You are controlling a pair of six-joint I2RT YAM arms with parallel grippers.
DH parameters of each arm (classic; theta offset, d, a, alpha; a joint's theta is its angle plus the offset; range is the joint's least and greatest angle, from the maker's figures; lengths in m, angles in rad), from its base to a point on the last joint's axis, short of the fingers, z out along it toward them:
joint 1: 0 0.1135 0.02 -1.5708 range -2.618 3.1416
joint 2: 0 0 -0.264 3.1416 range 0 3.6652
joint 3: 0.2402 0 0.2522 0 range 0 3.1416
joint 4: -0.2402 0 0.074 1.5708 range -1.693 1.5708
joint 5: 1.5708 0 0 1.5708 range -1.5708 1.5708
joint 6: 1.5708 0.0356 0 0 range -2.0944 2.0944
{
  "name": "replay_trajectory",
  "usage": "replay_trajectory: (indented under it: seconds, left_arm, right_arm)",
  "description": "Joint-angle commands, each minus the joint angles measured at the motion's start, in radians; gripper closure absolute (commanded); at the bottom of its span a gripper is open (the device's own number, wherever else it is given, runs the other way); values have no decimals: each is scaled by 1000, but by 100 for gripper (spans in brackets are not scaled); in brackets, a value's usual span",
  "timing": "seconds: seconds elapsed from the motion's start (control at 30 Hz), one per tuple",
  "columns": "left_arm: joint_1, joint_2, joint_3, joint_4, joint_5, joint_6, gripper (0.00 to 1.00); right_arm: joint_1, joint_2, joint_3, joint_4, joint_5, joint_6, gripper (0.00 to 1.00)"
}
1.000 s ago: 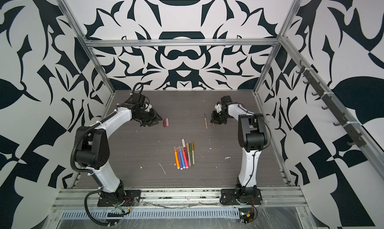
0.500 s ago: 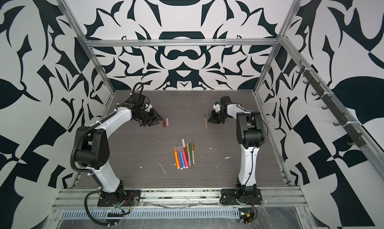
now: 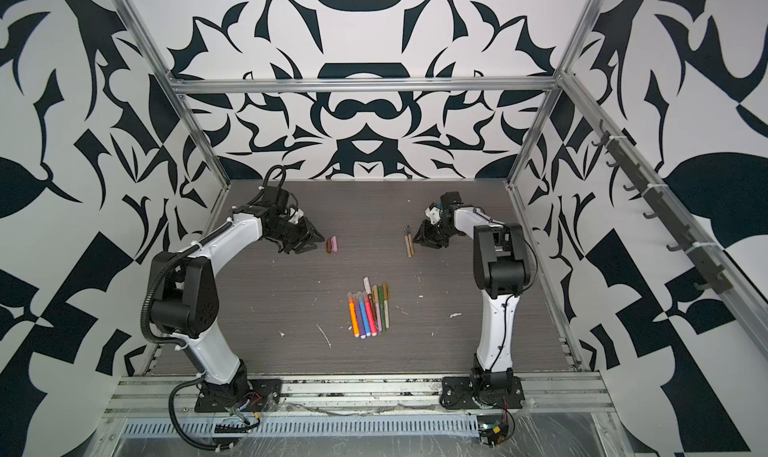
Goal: Open the pen caps
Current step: 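Set the uncapped pen beside the tan pen and open the right gripper, then grasp the gold-capped cream pen with the right gripper while the left approaches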
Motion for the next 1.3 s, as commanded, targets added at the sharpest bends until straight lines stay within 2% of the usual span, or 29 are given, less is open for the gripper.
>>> replay_trajectory:
  seconds: [0.0,0.13,0.27,0.4,0.53,0.63,0.73,0.97,1.1,1.27]
  left_arm:
    - [4,-78,-26,15,-1,-39,60]
    - [-9,-125,-113,127,15,-143,59]
    - [-61,-155,-170,171,-14,-236,60]
    - [-186,-204,-212,165,-103,-295,60]
    - [-313,-255,-269,163,-176,-386,60]
    - [-409,-297,-297,160,-238,-451,60]
    - [-486,-332,-320,156,-320,-491,59]
    - [-567,-335,-333,209,-411,-584,58]
    - [-577,-296,-326,255,-396,-596,58]
    - [-576,-257,-304,260,-378,-584,58]
  right_arm:
    - [1,-88,-23,-9,-2,17,66]
    - [12,-209,-126,37,-14,70,69]
    - [71,-372,-261,-15,50,59,72]
    - [198,-603,-474,-33,165,95,72]
    - [365,-847,-669,-43,271,232,71]
    - [451,-981,-791,-38,275,323,70]
    - [537,-1084,-873,-31,297,362,69]
    - [599,-1139,-910,-70,289,405,70]
    - [623,-1062,-870,-60,279,404,71]
    - [681,-915,-781,-90,354,415,70]
